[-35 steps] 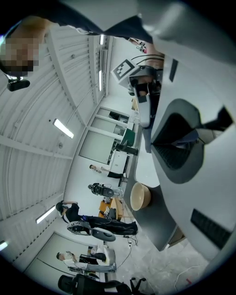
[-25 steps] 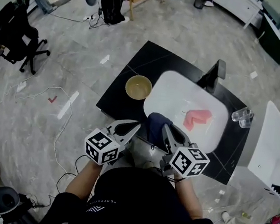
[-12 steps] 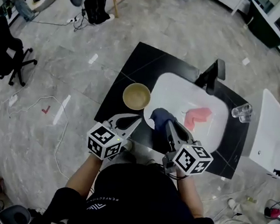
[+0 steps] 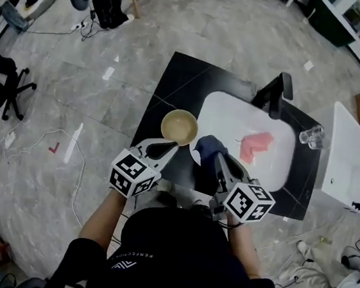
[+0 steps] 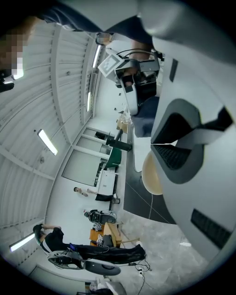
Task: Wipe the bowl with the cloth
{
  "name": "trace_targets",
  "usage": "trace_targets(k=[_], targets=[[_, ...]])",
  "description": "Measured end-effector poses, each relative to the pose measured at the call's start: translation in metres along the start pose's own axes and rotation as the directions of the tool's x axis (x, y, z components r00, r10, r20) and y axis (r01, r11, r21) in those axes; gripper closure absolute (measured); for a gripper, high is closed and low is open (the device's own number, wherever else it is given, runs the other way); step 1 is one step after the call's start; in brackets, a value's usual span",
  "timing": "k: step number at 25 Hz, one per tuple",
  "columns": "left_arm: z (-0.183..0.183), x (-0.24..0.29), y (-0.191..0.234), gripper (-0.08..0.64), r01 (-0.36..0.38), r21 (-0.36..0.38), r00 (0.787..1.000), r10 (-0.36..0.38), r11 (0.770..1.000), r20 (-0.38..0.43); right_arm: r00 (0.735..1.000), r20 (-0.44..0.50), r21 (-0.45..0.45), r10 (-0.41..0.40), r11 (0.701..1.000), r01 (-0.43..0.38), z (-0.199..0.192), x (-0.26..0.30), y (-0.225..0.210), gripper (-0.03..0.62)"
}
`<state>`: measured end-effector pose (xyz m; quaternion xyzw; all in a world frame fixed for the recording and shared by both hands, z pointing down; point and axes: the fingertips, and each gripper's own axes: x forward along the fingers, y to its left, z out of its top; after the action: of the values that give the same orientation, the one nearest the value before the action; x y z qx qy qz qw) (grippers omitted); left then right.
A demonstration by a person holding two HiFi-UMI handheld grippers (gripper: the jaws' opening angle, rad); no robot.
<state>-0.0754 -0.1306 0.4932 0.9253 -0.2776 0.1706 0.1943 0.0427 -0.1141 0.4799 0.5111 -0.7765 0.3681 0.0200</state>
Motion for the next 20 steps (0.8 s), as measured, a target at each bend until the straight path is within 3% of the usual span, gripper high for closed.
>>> trace_targets(k=[10, 11, 13, 20], targets=[[-0.008, -0.005, 0.023, 0.548, 0.054, 0.093, 0.998, -0.050, 0.994, -0.044, 0.995, 0.002, 0.022, -0.102, 0.995, 0.102, -0.008, 0.010, 0.004, 0.535], [-0.009, -0.004, 0.024, 0.538, 0.061, 0.103, 0.997, -0.056, 0.993, -0.051, 0.994, -0.002, 0.020, -0.107, 0.994, 0.107, -0.008, 0.011, 0.003, 0.534], [-0.012, -0.001, 0.024, 0.445, 0.079, 0.125, 0.994, -0.070, 0.989, -0.079, 0.993, -0.012, 0.019, -0.115, 0.993, 0.115, -0.008, 0.013, 0.001, 0.534], [-0.022, 0.007, 0.021, 0.383, 0.102, 0.271, 0.981, -0.052, 0.957, -0.187, 0.995, -0.023, 0.019, -0.097, 0.995, 0.097, 0.002, 0.021, -0.007, 0.534]])
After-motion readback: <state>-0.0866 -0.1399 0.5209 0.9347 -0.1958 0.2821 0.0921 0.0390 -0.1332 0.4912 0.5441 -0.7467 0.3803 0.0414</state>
